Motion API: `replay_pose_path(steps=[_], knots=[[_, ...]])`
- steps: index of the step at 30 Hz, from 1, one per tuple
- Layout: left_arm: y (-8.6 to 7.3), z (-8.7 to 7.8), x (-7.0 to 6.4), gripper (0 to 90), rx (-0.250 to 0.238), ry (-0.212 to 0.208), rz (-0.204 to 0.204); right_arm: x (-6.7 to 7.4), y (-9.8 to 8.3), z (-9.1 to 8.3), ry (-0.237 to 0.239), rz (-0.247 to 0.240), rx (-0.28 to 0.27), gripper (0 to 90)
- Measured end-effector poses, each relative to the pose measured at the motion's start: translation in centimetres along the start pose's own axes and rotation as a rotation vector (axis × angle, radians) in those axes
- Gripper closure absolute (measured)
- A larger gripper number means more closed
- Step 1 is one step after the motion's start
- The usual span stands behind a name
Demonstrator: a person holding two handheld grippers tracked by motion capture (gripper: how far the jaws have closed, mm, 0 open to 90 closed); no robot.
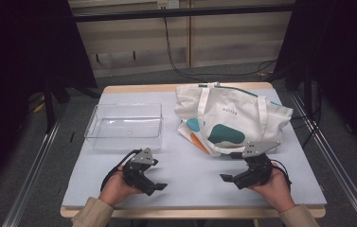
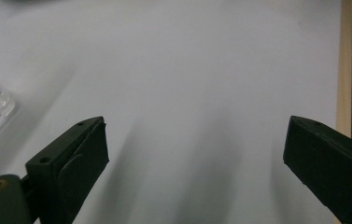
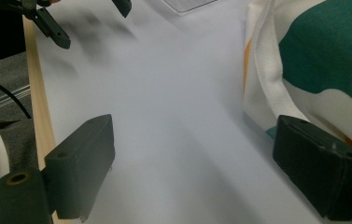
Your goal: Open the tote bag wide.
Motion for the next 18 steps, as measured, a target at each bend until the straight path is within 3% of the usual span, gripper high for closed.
replay_pose_path(steps=[5,6,10,15,18], knots=[[1.1,-0.6,0.1,7.6,-0.014,-0.024,-0.012,-0.5,0.1,-0.5,0.008,0.018,-0.003,13.5],[1.3,-0.6,0.0,7.6,-0.024,-0.028,-0.034,-0.5,0.1,-0.5,0.008,0.018,-0.003,13.5],[2.2,-1.1,0.1,8.2,-0.028,-0.036,-0.019,-0.9,0.3,-1.0,0.014,0.021,-0.010,16.4],[3.5,-1.5,0.5,8.9,-0.025,-0.044,-0.027,-1.3,0.6,-1.8,-0.003,0.023,-0.013,18.6],[4.5,-1.5,0.9,9.3,-0.018,-0.043,-0.009,-1.5,1.1,-2.6,-0.020,0.021,-0.024,18.8]])
Point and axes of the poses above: each handheld gripper's, and its own axes: z roughly forward along the jaws, y roughly out of its top, x roughly to its left, the point moved 5 cm from there along z, roughly forward along the jaws, and after that the axes turned 13 degrees about z, right-handed, at the moved point
